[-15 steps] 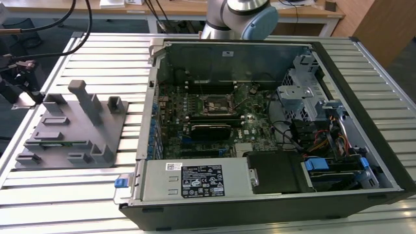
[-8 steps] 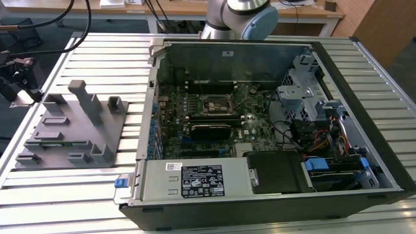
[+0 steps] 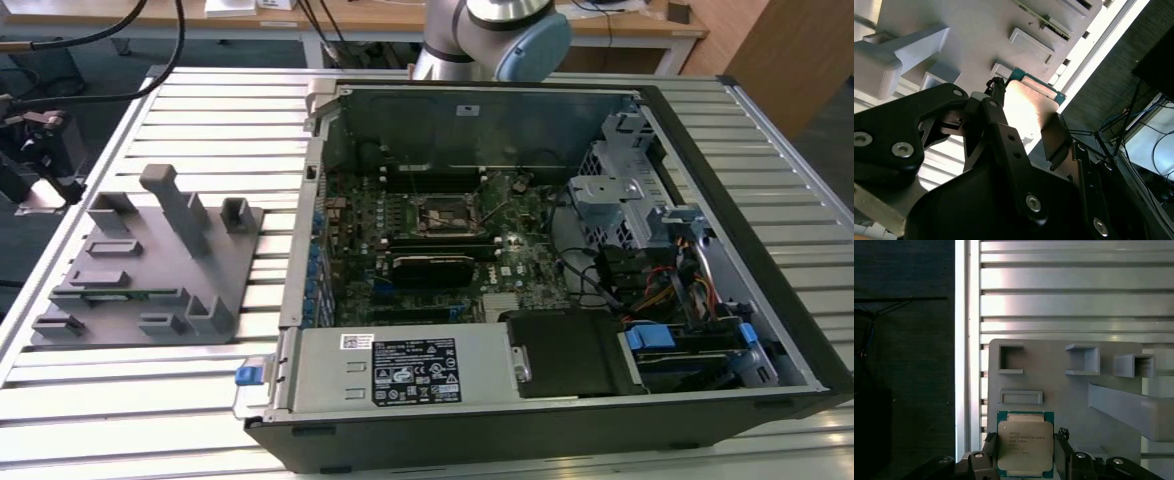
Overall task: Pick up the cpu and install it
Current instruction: 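Pick up the cpu and move it towards the insertion slot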
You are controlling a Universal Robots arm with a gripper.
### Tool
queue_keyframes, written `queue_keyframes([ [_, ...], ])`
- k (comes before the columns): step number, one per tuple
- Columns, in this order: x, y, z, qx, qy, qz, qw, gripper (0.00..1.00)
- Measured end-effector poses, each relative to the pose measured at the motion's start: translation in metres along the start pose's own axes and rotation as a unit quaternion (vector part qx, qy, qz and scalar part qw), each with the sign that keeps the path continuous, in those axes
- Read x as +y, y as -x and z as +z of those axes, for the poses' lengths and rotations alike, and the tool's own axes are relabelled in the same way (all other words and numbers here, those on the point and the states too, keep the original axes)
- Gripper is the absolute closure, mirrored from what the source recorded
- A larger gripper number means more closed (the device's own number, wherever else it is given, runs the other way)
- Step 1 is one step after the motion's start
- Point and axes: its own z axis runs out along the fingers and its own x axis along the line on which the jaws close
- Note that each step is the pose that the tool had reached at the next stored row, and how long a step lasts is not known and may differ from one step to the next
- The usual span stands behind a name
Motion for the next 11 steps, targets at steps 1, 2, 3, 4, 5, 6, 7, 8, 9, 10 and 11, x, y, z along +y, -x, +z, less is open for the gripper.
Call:
queue_keyframes([
  [1,0.0001,0.0000,-0.0011,0.0000,0.0000,0.000,1.0000,0.46],
  [2,0.0002,0.0000,-0.0022,0.0000,0.0000,0.000,1.0000,0.46],
  [3,0.0003,0.0000,-0.0032,-0.0001,0.0000,0.000,1.0000,0.46],
  [4,0.0005,0.0000,-0.0042,-0.0002,0.0000,0.000,1.0000,0.46],
  [5,0.0006,0.0000,-0.0054,-0.0002,0.0000,0.000,1.0000,0.46],
  [6,0.0007,0.0000,-0.0065,-0.0002,0.0000,0.000,1.0000,0.46],
  [7,0.0008,0.0000,-0.0074,-0.0003,0.0000,0.000,1.0000,0.46],
  [8,0.0010,-0.0001,-0.0085,-0.0003,0.0000,0.000,1.0000,0.46],
  [9,0.0011,-0.0001,-0.0095,-0.0004,0.0000,0.000,1.0000,0.46],
  [10,0.0012,-0.0001,-0.0106,-0.0004,0.0000,0.000,1.0000,0.46],
  [11,0.0014,-0.0001,-0.0118,-0.0004,0.0000,0.000,1.0000,0.46],
])
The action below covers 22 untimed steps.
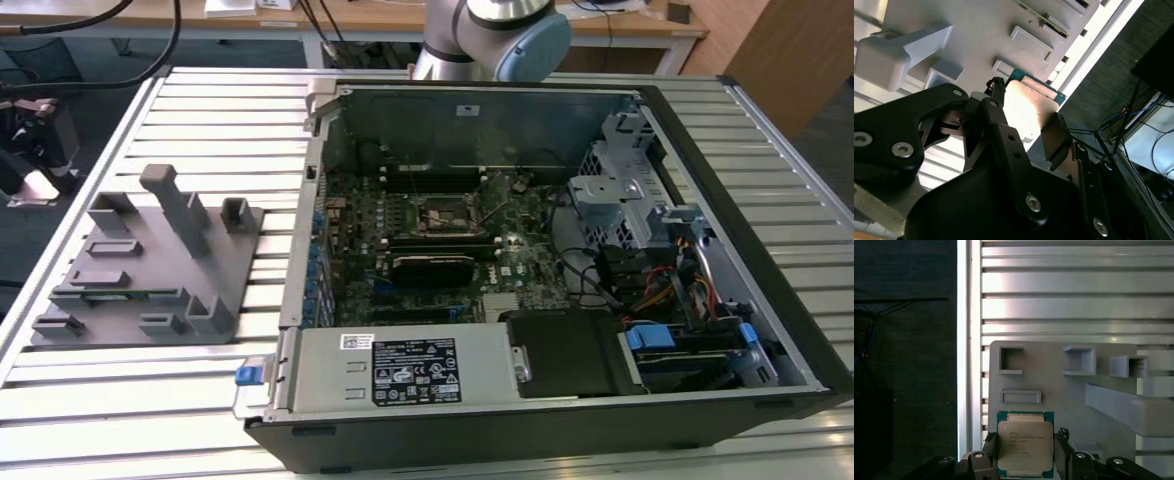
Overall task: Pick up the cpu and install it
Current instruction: 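Pick up the cpu and move it towards the insertion slot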
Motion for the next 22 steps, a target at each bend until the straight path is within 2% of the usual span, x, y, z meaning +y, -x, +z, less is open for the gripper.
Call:
queue_keyframes([
  [22,0.0039,-0.0002,-0.0305,-0.0009,0.0000,0.000,1.0000,0.46],
])
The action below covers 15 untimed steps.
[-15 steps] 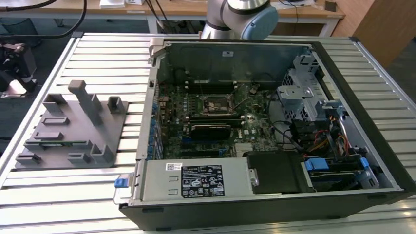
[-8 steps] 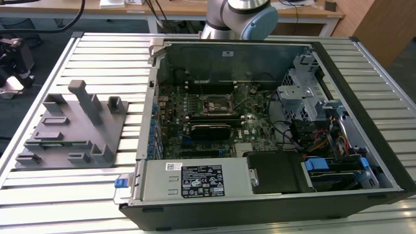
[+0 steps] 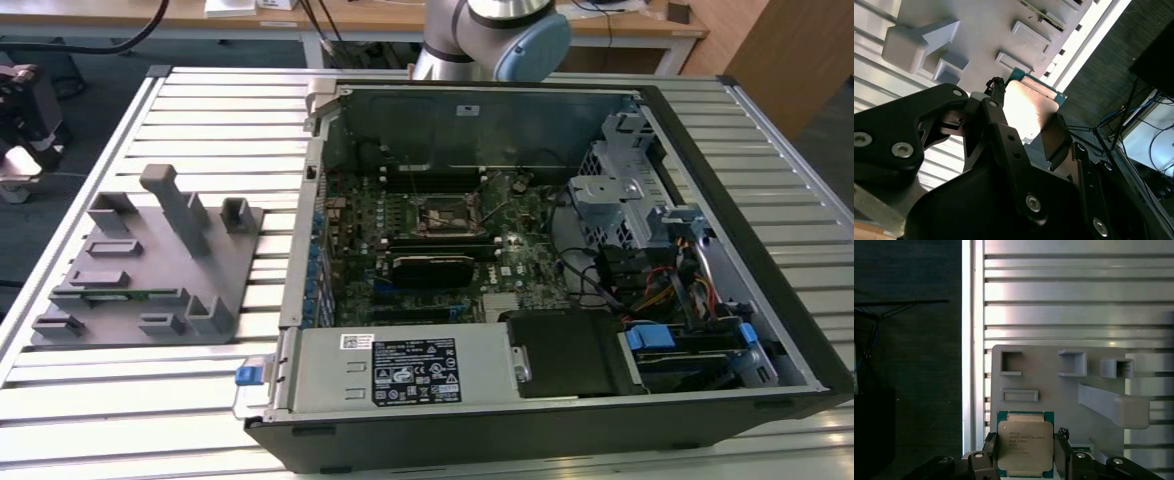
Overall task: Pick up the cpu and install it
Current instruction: 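Pick up the cpu and move it towards the insertion slot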
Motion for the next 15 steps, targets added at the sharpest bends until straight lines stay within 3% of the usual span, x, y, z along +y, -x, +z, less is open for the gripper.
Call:
queue_keyframes([
  [15,0.0029,-0.0001,-0.0237,-0.0005,0.0000,0.000,1.0000,0.46],
])
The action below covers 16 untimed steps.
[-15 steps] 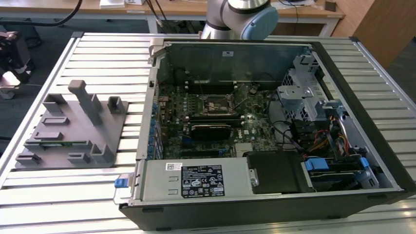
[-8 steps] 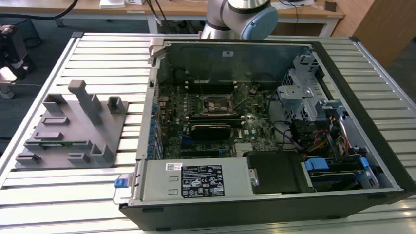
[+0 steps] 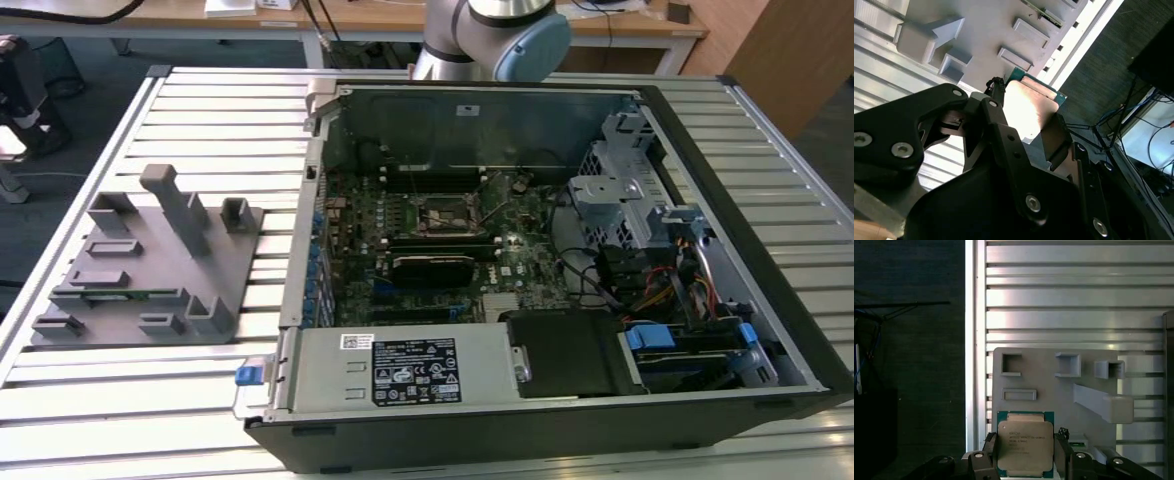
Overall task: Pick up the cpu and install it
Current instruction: 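Pick up the cpu and move it towards the insertion slot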
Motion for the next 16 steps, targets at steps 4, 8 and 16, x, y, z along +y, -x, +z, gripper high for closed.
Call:
queue_keyframes([
  [4,0.0008,0.0000,-0.0063,-0.0001,0.0000,0.000,1.0000,0.46],
  [8,0.0017,0.0000,-0.0127,-0.0002,0.0000,0.000,1.0000,0.46],
  [16,0.0037,-0.0001,-0.0245,-0.0004,0.0000,0.000,1.0000,0.46],
])
